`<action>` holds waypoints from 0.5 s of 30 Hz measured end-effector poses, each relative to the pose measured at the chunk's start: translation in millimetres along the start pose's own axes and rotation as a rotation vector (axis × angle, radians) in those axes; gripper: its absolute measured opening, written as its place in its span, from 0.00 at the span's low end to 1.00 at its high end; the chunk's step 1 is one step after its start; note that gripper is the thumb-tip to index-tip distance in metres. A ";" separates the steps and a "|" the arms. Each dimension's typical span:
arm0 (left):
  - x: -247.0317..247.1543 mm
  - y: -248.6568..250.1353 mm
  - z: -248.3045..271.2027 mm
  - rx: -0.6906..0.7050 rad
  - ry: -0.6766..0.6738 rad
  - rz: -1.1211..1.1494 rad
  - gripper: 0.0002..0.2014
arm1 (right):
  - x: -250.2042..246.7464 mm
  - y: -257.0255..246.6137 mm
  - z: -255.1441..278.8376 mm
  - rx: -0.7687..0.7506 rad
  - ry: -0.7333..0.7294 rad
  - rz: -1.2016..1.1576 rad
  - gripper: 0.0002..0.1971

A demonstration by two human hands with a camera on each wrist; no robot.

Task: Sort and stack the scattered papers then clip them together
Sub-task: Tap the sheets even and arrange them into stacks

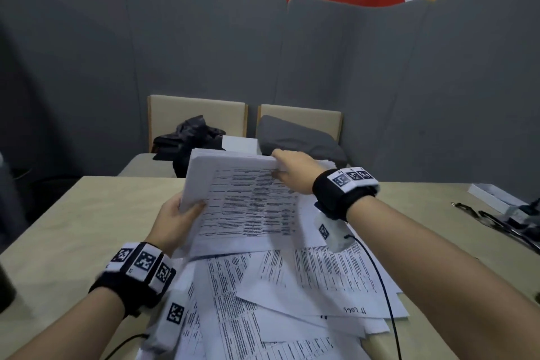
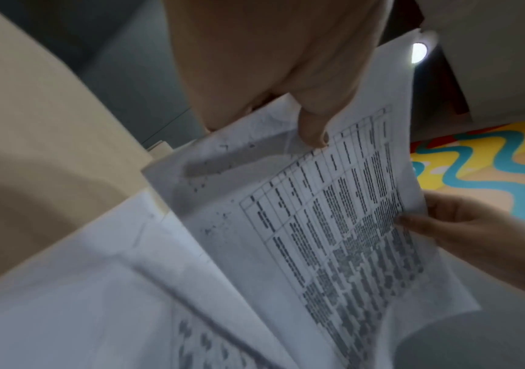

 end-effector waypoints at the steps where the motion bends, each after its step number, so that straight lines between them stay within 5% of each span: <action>1: -1.5 3.2 -3.0 -0.001 0.002 -0.001 0.11 | -3.9 0.7 2.4 0.004 0.010 -0.025 0.06; 3: -5.2 13.6 -9.2 0.051 0.090 -0.053 0.13 | -18.6 2.1 8.0 0.009 0.068 -0.066 0.08; 7: -24.4 31.9 -23.6 0.084 0.578 -0.287 0.29 | -60.2 9.1 14.4 -0.002 0.326 -0.237 0.05; 9: -19.9 38.8 -28.1 -0.042 0.504 -0.095 0.41 | -77.3 10.5 18.8 0.005 0.429 -0.441 0.07; 11: -1.2 50.8 -31.6 -0.026 0.297 0.091 0.43 | -81.9 7.6 23.8 0.011 0.498 -0.719 0.08; 15: 30.5 79.4 -23.8 0.197 0.166 0.125 0.23 | -49.0 -2.2 28.0 0.041 0.580 -1.103 0.11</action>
Point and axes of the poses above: each hand's wrist, its own z-axis away from the middle knuckle, its own x-axis out of the palm, y = z × x, the point moved 3 cm from there along -z, towards the middle knuckle, and after that the axes turned 2 degrees about -y, right-handed, at the moved point
